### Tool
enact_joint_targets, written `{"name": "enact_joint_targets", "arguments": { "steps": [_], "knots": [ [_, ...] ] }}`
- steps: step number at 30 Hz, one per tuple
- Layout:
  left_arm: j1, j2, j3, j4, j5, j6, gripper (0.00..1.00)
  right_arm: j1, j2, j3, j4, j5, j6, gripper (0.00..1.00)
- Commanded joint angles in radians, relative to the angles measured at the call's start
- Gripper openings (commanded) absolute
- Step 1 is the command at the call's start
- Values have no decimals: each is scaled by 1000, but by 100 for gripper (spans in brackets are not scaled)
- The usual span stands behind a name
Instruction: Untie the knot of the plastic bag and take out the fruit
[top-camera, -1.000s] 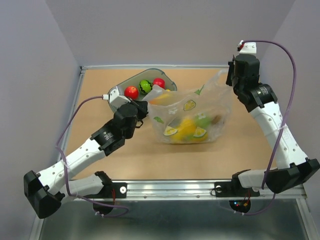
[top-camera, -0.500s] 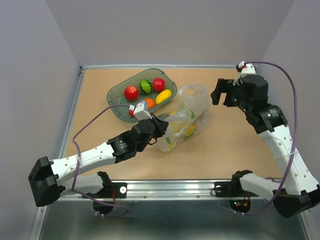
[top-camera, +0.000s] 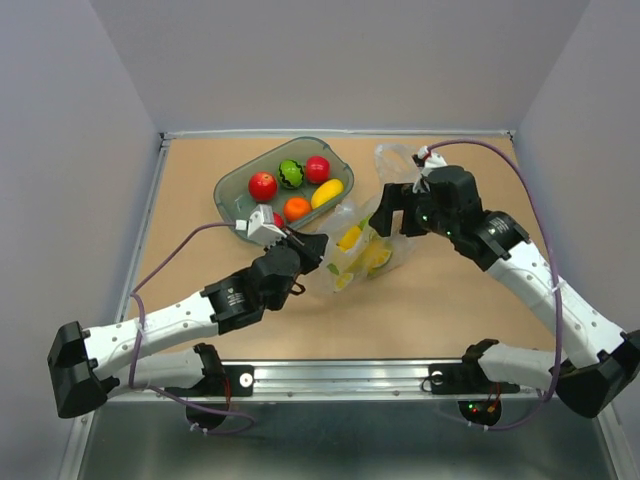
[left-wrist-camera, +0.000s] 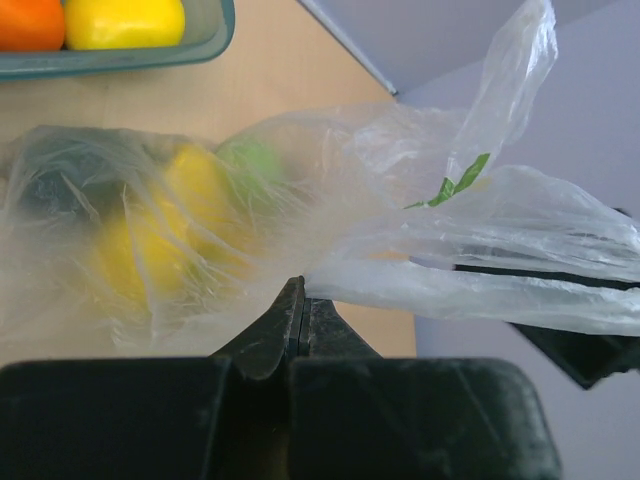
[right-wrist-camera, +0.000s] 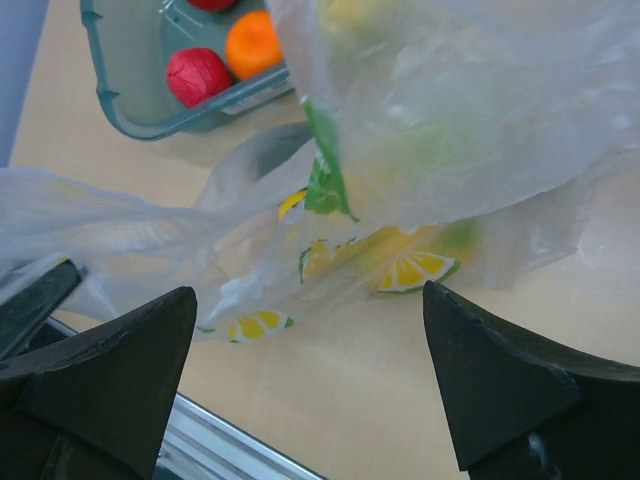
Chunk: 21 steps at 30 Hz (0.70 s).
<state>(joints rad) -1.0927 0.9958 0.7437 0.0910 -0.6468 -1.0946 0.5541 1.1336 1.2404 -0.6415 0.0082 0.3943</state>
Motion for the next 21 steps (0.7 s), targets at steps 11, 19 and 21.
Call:
{"name": "enact_joint_targets", "arguments": {
  "steps": [11, 19, 21],
  "knots": [
    [-21, -100, -12, -51, -125, -77, 0, 52, 72, -124, 239, 263, 184, 88],
    [-32, -97, -7, -56, -126, -65, 0, 52, 95, -136, 310, 337, 258, 95],
    [-36, -92, -4, -56, -129, -56, 0, 52, 106, -144, 312, 351, 268, 92]
  ]
}}
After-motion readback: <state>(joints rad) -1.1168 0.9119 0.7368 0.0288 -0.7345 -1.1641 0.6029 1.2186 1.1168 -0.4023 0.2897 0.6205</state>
